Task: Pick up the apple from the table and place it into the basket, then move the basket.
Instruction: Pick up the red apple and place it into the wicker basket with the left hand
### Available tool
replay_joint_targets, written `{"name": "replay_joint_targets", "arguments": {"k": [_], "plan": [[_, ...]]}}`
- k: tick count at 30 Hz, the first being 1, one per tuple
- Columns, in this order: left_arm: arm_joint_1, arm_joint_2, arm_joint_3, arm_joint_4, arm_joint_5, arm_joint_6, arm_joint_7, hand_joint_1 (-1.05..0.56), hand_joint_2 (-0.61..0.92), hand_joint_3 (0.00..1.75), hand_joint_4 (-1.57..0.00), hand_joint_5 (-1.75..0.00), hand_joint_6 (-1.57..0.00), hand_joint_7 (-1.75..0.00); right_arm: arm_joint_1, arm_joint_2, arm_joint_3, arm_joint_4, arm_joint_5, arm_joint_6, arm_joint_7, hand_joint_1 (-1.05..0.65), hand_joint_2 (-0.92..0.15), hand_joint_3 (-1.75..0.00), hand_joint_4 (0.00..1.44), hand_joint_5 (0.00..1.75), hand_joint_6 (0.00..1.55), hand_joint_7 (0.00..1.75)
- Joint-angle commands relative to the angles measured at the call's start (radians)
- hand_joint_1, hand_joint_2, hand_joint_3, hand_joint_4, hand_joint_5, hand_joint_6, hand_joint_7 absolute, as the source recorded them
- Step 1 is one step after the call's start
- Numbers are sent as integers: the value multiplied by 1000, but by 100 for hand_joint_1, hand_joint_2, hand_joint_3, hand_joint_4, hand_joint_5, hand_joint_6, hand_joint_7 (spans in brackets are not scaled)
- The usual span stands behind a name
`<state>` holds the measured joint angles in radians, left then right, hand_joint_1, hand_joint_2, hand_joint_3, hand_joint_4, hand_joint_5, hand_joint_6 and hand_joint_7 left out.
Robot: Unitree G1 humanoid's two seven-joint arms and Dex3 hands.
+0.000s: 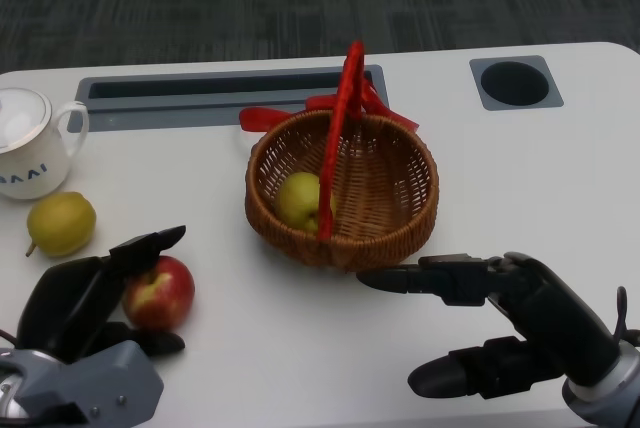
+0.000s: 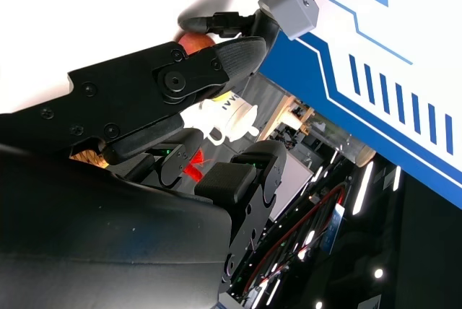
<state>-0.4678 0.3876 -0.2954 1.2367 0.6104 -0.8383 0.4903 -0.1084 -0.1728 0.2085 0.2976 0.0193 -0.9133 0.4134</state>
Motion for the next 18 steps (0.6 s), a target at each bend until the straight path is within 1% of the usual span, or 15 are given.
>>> {"name": "replay_joint_targets", "arguments": {"k": [1, 6, 9, 13, 18], "plan": [[24, -1, 13, -1, -41, -44, -17, -18, 81, 1, -117, -7, -109, -6, 2, -12, -9, -8, 7, -2, -1, -44, -88, 0, 79, 0, 72, 0], [44, 2, 40, -29, -97, -121, -28, -11, 83, 1, -121, -5, -110, -3, 2, -12, -8, -3, 9, -1, 0, -44, -89, -1, 80, 0, 72, 0], [60, 6, 59, -65, -111, -173, -9, -11, 82, 0, -125, -6, -110, -2, 0, -12, -7, -1, 9, 0, 1, -45, -90, -1, 80, 0, 72, 0], [89, -5, 104, -136, -149, -267, 5, -11, 81, 0, -126, -6, -112, -2, -5, -9, -7, 7, 9, -10, 1, -44, -91, -1, 80, 0, 72, 0], [108, -15, 143, -210, -159, -337, 14, -12, 80, 0, -125, -5, -113, -2, -8, -9, -6, 10, 4, -11, 1, -44, -91, 0, 80, 0, 72, 0]]}}
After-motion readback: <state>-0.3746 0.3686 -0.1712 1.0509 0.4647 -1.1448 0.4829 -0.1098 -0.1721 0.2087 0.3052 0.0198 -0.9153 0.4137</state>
